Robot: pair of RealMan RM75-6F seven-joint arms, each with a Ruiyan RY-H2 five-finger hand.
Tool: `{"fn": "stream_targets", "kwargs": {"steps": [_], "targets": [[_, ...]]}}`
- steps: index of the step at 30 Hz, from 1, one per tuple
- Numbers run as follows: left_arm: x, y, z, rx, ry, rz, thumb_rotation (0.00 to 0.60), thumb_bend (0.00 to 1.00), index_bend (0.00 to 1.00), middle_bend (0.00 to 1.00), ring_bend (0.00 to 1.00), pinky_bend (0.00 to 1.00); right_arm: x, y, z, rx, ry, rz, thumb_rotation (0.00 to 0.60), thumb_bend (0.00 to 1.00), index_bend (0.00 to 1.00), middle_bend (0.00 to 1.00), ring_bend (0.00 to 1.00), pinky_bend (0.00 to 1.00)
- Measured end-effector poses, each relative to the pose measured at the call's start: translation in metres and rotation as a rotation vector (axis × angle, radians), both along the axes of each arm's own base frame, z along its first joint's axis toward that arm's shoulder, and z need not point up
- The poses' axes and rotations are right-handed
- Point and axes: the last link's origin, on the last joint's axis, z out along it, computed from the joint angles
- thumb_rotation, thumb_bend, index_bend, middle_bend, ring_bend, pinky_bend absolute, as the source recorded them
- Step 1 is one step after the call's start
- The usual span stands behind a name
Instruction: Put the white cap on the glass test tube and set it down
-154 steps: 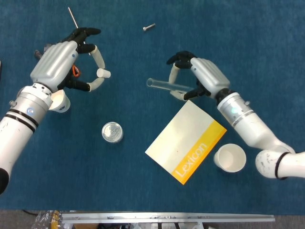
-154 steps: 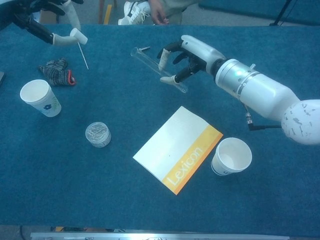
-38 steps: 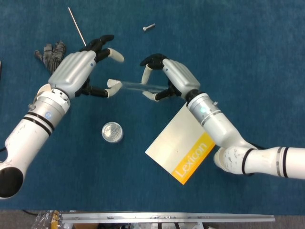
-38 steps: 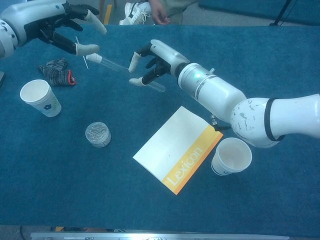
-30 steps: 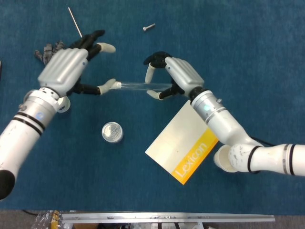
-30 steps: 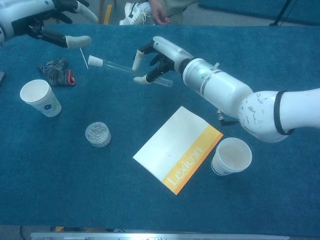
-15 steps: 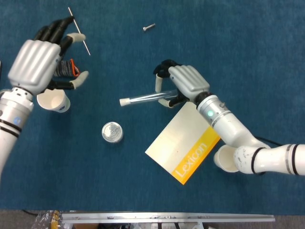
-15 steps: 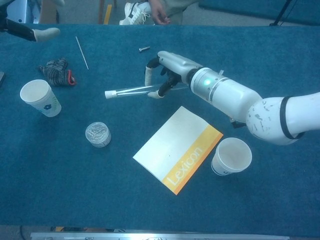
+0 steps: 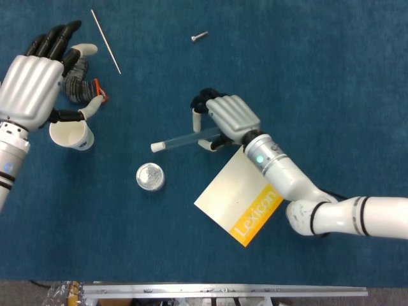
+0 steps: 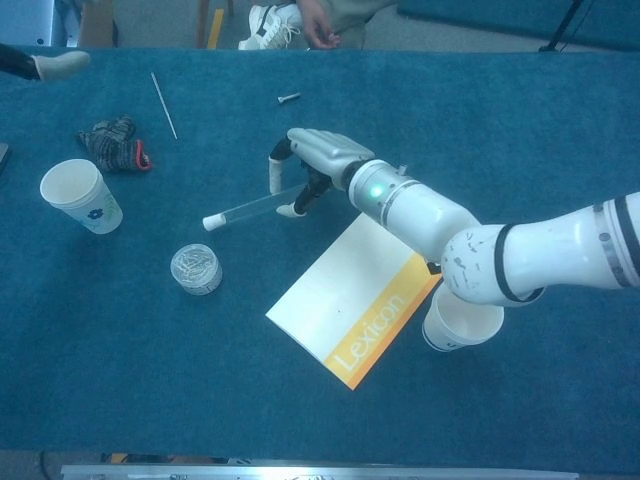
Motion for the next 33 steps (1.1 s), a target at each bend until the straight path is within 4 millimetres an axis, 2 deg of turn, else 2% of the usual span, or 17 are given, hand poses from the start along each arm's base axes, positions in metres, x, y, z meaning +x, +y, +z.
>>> {"fn": "stream_targets", "kwargs": {"steps": [9,14,19,23,28,33], "targets": [[-0.005,-0.003,0.005,0.007,-0.005,0.006,0.346,0.29,0.19,0.00,0.00,0.00,0.011,-0.002,-0.012,-0.038,0.074,0.071,0.600,0.25,0.66,0.27,0.12,0.22],[-0.006,-0.004,0.005,0.009,-0.005,0.004,0.332,0.29,0.17,0.00,0.00,0.00,0.008,-0.002,-0.014,-0.038,0.126,0.100,0.600,0.25,0.50,0.20,0.07,0.16],[-0.007,-0.004,0.005,0.008,-0.005,0.006,0.313,0.29,0.16,0.00,0.00,0.00,0.002,-0.006,-0.008,-0.033,0.162,0.107,0.600,0.26,0.34,0.15,0.03,0.12],[-0.007,-0.004,0.002,0.000,-0.007,0.009,0.309,0.29,0.15,0.00,0.00,0.00,0.000,-0.009,0.003,-0.036,0.166,0.106,0.600,0.26,0.29,0.13,0.02,0.12],[-0.009,-0.003,0.000,0.005,-0.007,0.006,0.310,0.29,0.15,0.00,0.00,0.00,-0.007,-0.014,0.023,-0.058,0.155,0.090,0.600,0.26,0.28,0.13,0.02,0.12],[-0.017,-0.002,-0.001,0.027,-0.001,0.008,0.321,0.29,0.15,0.00,0.00,0.00,-0.029,-0.020,0.062,-0.133,0.131,0.042,0.600,0.27,0.28,0.18,0.06,0.12]]}}
